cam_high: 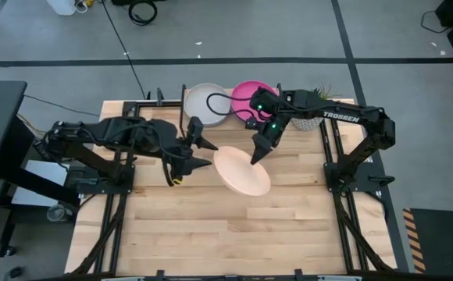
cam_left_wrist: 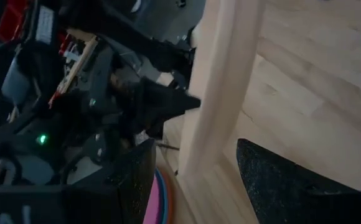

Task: Place and stack plates onto a shelf
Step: Stack the light orange plate on top of the gray plate on the shelf

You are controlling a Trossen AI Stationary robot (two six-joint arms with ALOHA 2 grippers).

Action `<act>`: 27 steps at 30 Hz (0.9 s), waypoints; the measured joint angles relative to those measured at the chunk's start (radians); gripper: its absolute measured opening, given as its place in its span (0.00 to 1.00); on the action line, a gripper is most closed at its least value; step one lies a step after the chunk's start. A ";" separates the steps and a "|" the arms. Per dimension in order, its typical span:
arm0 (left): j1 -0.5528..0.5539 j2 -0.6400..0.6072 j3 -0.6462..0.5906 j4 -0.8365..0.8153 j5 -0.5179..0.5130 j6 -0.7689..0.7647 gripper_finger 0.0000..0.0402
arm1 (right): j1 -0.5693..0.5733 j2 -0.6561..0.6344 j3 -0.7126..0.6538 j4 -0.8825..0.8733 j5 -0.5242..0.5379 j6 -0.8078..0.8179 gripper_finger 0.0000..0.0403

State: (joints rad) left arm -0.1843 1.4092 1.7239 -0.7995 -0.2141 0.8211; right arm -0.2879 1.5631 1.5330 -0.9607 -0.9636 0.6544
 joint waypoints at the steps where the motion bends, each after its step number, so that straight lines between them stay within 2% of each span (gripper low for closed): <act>1: -0.003 0.004 0.000 0.005 0.010 0.013 0.57 | 0.001 0.000 0.000 -0.001 0.001 0.006 0.04; 10: -0.017 0.049 0.000 0.091 0.049 0.192 0.55 | 0.004 0.000 0.000 0.010 -0.007 0.058 0.04; 21: -0.015 0.098 -0.001 0.066 0.036 0.219 0.27 | 0.003 0.001 0.000 0.025 -0.027 0.079 0.06; 27: -0.017 0.099 -0.002 0.042 0.048 0.211 0.15 | -0.002 0.000 0.000 0.047 -0.045 0.069 0.12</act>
State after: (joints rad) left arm -0.2012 1.5078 1.7219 -0.7577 -0.1665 1.0324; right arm -0.2903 1.5631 1.5333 -0.9134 -1.0083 0.7235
